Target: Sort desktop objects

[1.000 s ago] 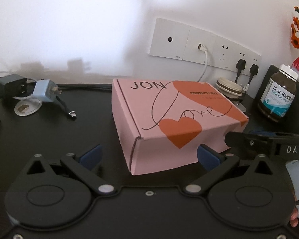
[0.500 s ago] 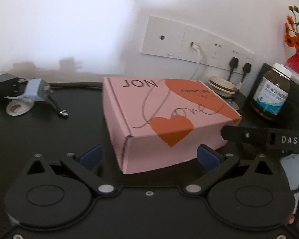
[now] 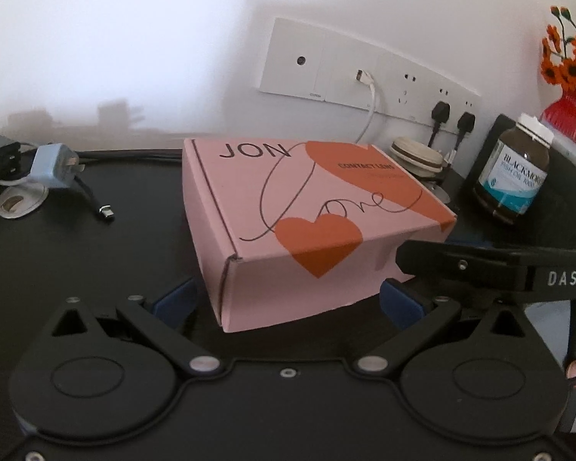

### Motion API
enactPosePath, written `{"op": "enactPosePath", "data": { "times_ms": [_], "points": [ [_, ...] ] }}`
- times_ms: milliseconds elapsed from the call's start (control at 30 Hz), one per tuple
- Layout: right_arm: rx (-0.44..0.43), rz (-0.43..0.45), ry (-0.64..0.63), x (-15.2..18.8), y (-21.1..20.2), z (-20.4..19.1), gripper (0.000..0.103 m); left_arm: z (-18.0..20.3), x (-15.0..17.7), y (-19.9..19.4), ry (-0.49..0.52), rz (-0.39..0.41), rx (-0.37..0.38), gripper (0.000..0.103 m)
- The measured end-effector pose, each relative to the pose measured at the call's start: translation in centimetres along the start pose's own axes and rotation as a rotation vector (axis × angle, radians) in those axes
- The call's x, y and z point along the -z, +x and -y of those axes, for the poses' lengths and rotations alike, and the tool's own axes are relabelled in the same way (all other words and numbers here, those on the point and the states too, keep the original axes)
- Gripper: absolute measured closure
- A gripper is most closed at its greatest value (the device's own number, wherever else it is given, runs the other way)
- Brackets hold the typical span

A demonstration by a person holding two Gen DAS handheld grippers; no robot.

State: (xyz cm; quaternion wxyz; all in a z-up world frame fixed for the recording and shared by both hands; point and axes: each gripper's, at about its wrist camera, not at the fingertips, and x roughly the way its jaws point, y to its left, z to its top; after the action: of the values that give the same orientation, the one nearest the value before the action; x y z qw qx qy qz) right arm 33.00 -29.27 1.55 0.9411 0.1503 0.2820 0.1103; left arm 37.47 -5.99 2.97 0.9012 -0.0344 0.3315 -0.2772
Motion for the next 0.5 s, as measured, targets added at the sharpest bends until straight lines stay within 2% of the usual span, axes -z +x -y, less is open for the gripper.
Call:
{"op": "enactPosePath", "data": {
  "times_ms": [33,100,233,500],
  "points": [
    [-0.026,-0.008,0.017,0.0,0.2,0.1,0.001,0.0,0.0,0.0,0.002,-0.001,0.017,0.0],
    [-0.074,-0.022,0.047,-0.1,0.5,0.3,0.001,0.4,0.1,-0.1,0.022,0.0,0.002,0.0],
    [-0.069,-0.04,0.031,0.0,0.4,-0.4,0.001,0.9,0.2,-0.2,0.044,-0.003,-0.041,0.0],
    [-0.069,-0.069,0.038,0.3,0.2,-1.0,0.001,1.5,0.9,-1.0,0.06,-0.011,-0.043,0.0]
  ]
}}
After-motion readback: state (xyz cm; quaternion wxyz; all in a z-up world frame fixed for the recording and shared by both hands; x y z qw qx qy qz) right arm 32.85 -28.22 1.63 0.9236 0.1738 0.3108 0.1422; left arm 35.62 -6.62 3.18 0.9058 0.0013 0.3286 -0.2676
